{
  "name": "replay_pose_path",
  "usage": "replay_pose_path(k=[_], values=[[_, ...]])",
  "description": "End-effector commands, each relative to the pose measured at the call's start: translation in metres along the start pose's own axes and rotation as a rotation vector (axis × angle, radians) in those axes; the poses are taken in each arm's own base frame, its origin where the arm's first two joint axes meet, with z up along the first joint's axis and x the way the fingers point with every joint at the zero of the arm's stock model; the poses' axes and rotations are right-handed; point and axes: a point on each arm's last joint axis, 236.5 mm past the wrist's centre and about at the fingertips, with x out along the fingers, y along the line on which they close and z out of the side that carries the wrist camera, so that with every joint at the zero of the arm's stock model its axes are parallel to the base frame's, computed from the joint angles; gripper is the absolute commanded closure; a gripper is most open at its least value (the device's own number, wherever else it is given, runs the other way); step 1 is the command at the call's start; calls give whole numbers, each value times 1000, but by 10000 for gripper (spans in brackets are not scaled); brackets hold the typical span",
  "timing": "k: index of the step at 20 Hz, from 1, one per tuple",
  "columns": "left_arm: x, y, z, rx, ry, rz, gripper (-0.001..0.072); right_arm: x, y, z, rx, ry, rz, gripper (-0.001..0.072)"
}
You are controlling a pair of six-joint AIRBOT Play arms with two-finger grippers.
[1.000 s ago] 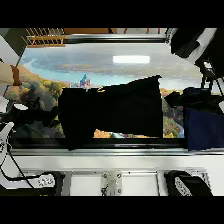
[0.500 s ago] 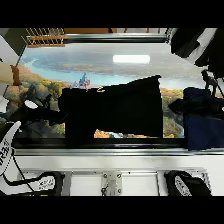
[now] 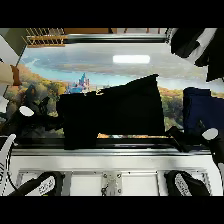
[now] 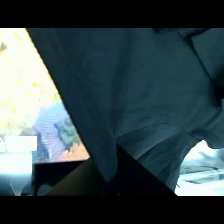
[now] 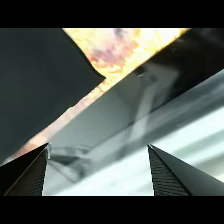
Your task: Fold the clothes and pants, and hang the long-sleeved shirts on hangers.
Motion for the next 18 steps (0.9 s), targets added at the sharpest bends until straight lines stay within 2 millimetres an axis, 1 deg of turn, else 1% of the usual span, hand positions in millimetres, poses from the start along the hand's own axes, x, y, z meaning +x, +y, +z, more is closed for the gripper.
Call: replay_pose_path(k=[1, 3, 6, 10, 12, 13, 14, 15, 16, 17, 18], values=[[1, 4, -12, -7, -23, 8, 701, 23, 6, 8, 113, -79, 84, 67], [0, 4, -14, -5, -30, 7, 701, 27, 20, 18, 64, -142, 107, 67], [0, 3, -15, -5, -26, 6, 701, 37, 41, 23, 35, -189, 149, 67], [0, 3, -15, -5, -27, 7, 700, 53, 55, 26, -13, -197, 136, 67], [0, 4, -14, -5, -28, 7, 701, 57, 63, 30, -74, -190, 126, 70], [0, 4, -14, -5, -29, 7, 700, 58, 67, 32, -120, -187, 122, 201], [0, 4, -14, -5, -28, 8, 700, 56, 72, 34, -164, -186, 122, 392], [0, 4, -14, -4, -27, 8, 700, 52, 77, 36, -212, -194, 127, 522], [-1, 4, -14, -3, -27, 9, 701, 48, 84, 38, -265, -196, 130, 601], [-2, 3, -12, 1, -31, 10, 701, 41, 89, 40, -327, -202, 125, 699], [-7, 1, -7, 11, -43, 12, 701, 31, 95, 44, -398, -217, 109, 698]])
